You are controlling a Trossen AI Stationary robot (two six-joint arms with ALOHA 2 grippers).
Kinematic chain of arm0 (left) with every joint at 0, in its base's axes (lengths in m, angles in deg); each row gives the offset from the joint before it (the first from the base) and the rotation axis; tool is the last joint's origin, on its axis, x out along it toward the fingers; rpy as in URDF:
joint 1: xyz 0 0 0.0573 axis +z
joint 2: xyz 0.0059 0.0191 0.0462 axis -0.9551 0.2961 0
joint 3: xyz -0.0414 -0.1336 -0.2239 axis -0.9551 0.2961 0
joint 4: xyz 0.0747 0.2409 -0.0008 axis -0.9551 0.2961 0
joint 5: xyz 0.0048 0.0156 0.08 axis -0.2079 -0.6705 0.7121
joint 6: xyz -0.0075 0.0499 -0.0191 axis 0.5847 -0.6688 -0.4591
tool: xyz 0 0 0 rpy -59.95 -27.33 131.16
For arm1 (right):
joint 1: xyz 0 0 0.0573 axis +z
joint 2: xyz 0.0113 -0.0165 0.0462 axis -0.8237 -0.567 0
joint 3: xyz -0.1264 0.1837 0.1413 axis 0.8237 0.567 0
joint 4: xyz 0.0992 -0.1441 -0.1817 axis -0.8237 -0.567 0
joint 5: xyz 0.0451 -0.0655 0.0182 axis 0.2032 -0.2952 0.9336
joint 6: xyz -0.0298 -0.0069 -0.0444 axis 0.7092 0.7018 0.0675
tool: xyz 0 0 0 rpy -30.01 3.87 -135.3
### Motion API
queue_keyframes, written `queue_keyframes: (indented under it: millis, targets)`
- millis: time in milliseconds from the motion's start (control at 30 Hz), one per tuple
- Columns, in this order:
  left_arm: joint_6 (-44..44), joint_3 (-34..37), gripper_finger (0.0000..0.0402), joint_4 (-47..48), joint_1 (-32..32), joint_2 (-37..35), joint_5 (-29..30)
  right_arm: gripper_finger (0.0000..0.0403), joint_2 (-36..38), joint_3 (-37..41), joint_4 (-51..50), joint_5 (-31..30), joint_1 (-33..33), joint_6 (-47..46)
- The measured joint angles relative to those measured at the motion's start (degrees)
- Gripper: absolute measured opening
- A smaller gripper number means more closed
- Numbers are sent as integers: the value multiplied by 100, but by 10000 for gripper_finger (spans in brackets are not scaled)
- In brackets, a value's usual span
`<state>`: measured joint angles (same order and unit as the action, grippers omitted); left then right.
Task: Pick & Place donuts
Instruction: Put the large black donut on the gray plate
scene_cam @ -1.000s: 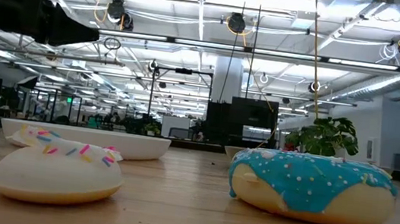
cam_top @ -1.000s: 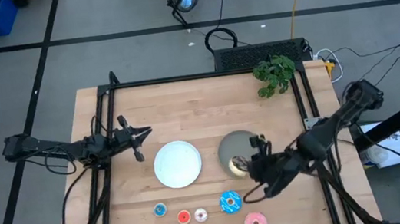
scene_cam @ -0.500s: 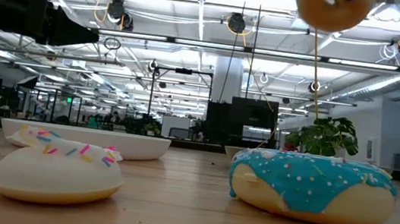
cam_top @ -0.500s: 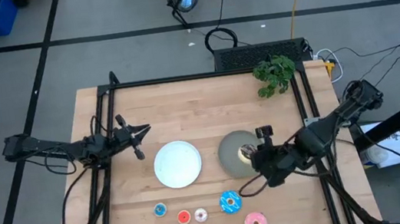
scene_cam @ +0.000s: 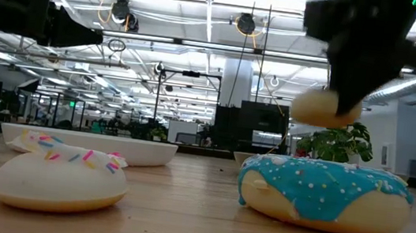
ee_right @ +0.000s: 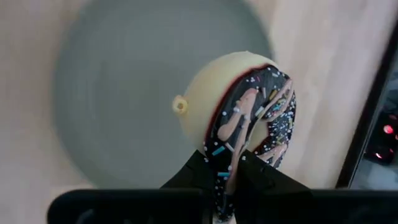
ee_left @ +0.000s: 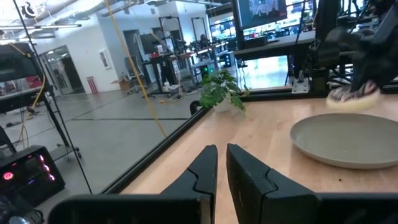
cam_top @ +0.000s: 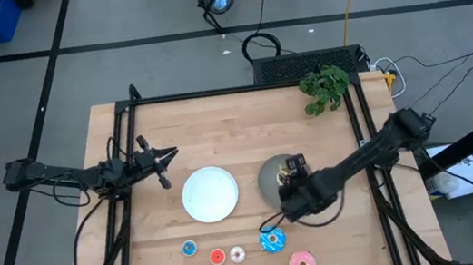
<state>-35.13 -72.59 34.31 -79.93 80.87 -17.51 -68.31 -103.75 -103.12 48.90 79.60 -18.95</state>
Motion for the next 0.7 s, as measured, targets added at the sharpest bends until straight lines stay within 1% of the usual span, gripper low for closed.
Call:
queue_keyframes:
  millis: [100, 233, 333, 500, 633, 700]
  targets:
    - [0, 0, 42, -5, 0, 1, 0, 18, -310, 31, 41, -158, -241, -29]
    - [0, 0, 42, -7, 0, 0, -2, 18, -539, 42, 342, -115, -566, -173]
    - [0, 0, 42, -7, 0, 0, -2, 18, -598, 83, 667, 172, -714, 1]
    - [2, 0, 42, -4, 0, 1, -2, 18, -617, 229, 1085, 222, -946, 59]
    - [4, 1, 42, -2, 1, 2, -2, 18, -617, 430, 1291, 614, -1091, 136]
    - [4, 0, 42, 0, 0, 2, -2, 18, -617, 561, 1409, 677, -1126, 151]
